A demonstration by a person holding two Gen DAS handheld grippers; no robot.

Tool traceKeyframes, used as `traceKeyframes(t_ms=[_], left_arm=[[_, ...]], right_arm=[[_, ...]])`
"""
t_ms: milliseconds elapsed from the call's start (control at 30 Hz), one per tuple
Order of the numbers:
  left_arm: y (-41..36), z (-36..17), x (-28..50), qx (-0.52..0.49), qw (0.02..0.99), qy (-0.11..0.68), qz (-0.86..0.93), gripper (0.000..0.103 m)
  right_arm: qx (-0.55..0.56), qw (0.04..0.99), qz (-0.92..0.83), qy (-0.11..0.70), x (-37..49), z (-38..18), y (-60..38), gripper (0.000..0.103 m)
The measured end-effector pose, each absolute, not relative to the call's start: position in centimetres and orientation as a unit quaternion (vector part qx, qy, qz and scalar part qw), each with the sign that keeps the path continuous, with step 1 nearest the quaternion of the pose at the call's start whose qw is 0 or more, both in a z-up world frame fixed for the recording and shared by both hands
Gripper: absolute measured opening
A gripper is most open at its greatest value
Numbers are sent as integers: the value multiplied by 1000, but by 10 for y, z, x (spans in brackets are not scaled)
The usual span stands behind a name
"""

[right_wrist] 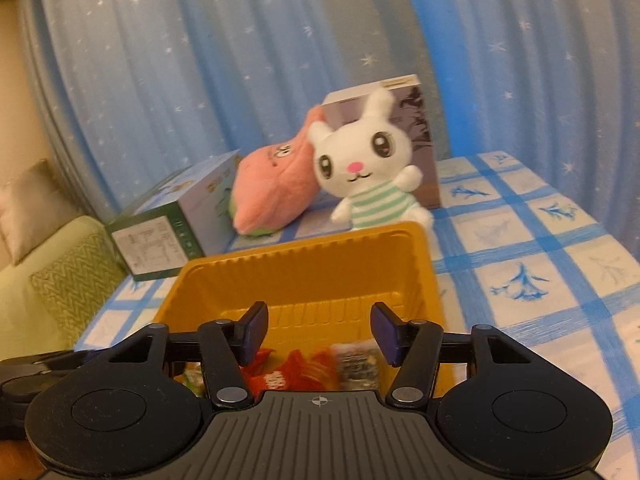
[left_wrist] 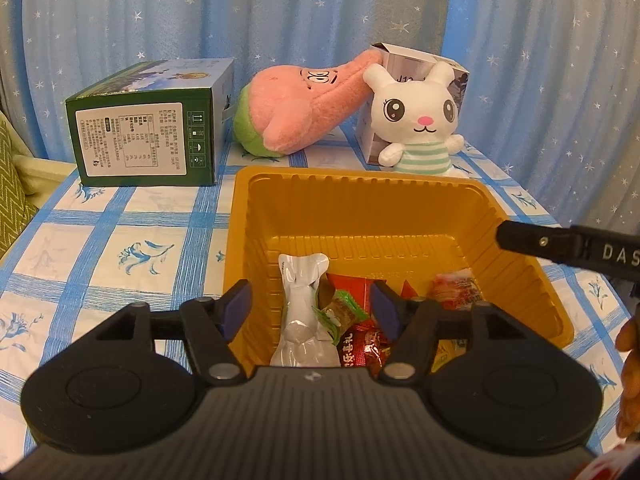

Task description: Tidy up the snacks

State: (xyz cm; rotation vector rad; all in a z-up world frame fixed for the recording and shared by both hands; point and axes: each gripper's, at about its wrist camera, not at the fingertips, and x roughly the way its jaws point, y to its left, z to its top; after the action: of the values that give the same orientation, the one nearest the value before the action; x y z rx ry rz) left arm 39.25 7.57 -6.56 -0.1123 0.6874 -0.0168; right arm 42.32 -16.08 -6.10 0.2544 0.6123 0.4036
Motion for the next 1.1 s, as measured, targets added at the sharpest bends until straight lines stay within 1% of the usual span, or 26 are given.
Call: traceKeyframes(t_ms=[300, 533, 600, 667, 733, 800, 900, 967, 1033, 1100], left_arm=[[74, -66, 392, -48, 940, 336, -10, 69], [73, -67, 392, -45, 941, 336, -9, 75], [73, -67, 392, -44, 941, 335, -8, 78], [73, -66, 392, -43, 942, 334, -8, 84], [73, -66, 391, -42, 943, 330, -10, 87], [74, -66, 390, -41, 943, 329, -11, 90], [73, -65, 389, -42, 944, 328, -17, 95], [73, -65, 389, -47, 943, 328, -19, 100], [74, -65, 389, -52, 943, 329, -19, 103], [74, -65, 388, -50, 943, 329, -18, 103]], right_arm=[[109, 929, 180, 304, 423, -63, -163, 57], [99, 928, 181, 310, 424, -65, -162, 57], [95, 928, 181, 312, 424, -65, -162, 57], [91, 928, 180, 312, 424, -65, -162, 58], [89, 929, 180, 312, 423, -66, -162, 61], [85, 930, 177, 310, 423, -66, -162, 68], [78, 932, 174, 308, 421, -66, -162, 75], [72, 933, 173, 307, 420, -66, -162, 77], [67, 934, 171, 307, 420, -66, -163, 78], [63, 935, 167, 307, 419, -66, -164, 80]])
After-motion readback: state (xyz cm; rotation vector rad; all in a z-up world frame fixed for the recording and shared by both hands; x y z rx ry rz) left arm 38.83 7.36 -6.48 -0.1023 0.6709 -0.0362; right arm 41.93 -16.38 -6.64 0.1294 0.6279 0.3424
